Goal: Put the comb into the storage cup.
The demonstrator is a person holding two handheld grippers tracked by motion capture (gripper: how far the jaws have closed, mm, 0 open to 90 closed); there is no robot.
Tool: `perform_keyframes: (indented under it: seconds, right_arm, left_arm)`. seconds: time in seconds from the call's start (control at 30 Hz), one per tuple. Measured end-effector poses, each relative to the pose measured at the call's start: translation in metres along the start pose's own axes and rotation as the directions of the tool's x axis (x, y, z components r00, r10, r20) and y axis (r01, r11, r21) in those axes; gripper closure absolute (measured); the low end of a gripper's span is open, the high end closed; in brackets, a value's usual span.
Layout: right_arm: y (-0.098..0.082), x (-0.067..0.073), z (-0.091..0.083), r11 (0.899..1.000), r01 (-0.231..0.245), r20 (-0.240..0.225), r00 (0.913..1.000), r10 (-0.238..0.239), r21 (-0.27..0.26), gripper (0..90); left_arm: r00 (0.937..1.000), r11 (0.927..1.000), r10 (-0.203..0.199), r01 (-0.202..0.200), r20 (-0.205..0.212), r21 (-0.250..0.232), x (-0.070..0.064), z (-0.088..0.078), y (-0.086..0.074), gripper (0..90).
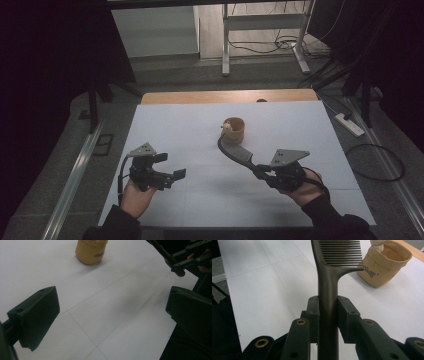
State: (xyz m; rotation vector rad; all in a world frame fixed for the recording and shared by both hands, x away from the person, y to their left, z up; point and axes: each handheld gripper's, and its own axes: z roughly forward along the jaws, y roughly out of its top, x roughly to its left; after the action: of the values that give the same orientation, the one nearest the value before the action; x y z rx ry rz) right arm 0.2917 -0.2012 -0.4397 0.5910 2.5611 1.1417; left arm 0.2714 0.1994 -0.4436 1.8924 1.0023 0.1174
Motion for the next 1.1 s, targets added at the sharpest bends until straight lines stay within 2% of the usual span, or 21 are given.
perform_keyframes:
  seconds: [0.6,1.1]
  right_arm:
    - [-0.003,0.001,-0.006,1.0,-0.004,0.011,0.9999,0.004,-0.025,72.6]
    - [-0.003,0.002,-0.009,0.999,0.002,0.018,0.9998,-0.002,-0.044,72.6]
  left_arm:
    - [0.9974,0.9996,0.028,-0.028,0.067,0.007,-0.005,0.022,0.026,0.0]
    - [0.9912,0.9996,0.027,-0.028,0.129,0.002,-0.01,0.038,0.042,0.0]
